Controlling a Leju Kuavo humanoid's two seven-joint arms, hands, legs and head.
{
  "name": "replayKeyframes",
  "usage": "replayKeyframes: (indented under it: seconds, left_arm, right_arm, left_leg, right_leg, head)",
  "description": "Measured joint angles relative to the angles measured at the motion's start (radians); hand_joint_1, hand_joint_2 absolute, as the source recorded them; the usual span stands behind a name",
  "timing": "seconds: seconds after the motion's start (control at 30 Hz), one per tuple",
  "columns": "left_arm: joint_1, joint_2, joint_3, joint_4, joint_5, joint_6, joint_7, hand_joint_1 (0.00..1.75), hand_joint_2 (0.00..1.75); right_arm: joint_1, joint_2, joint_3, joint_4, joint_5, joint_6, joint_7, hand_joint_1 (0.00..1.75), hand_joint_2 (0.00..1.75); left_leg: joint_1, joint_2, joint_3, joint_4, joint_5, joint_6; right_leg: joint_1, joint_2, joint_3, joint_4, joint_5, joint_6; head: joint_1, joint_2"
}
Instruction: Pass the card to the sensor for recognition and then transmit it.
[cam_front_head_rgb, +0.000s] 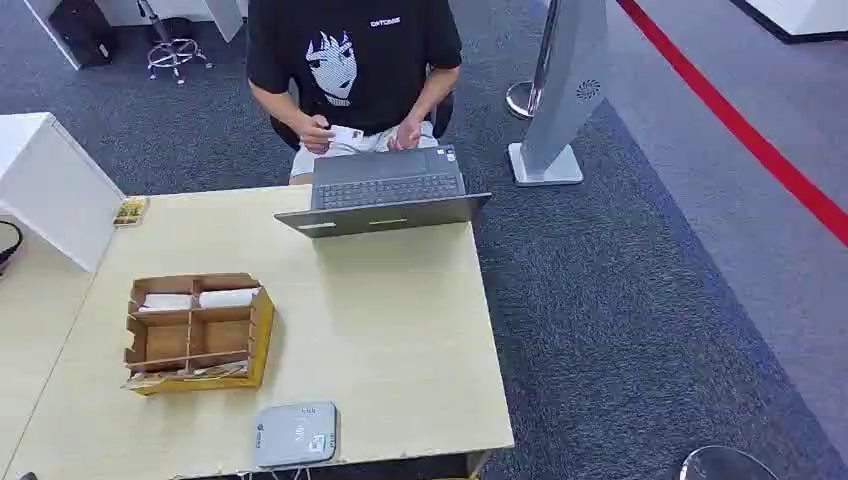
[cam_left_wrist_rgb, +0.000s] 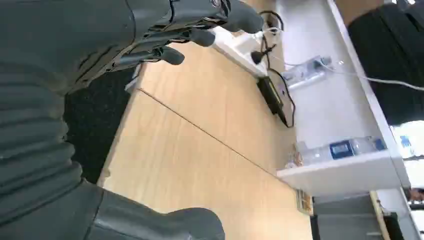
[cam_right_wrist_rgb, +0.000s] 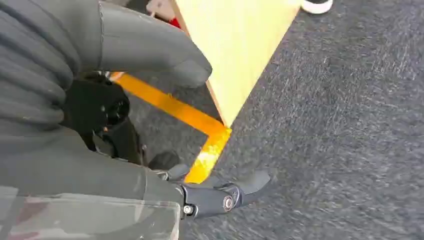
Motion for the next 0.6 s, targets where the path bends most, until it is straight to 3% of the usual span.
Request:
replayKeyframes:
  seconds: [0.43,0.6]
  left_arm:
    - [0.010,-0.002,-0.186,-0.165,-0.243,0.073,0.071,0.00,1.75]
    - [-0.023,0.028,-0.252,-0.193,-0.394,0.093,0.129,0.00,1.75]
  right_arm:
    - [-0.012,0.013,-0.063,-0.034,0.291,-0.103,-0.043,0.00,1.75]
    - [-0.024,0.023,-0.095,-0.042,0.416,-0.131,-0.061,0.00,1.75]
  left_leg:
    - [0.000,0.000,0.000,0.000,0.002,-0.002]
    - [0.000,0.000,-0.001,0.000,0.003,-0.002]
  right_leg:
    - [0.000,0.000,-0.001,0.000,0.002,0.000]
    - [0.000,0.000,-0.001,0.000,0.003,-0.001]
  head:
    - [0.000,0.000]
    - [0.000,0.000]
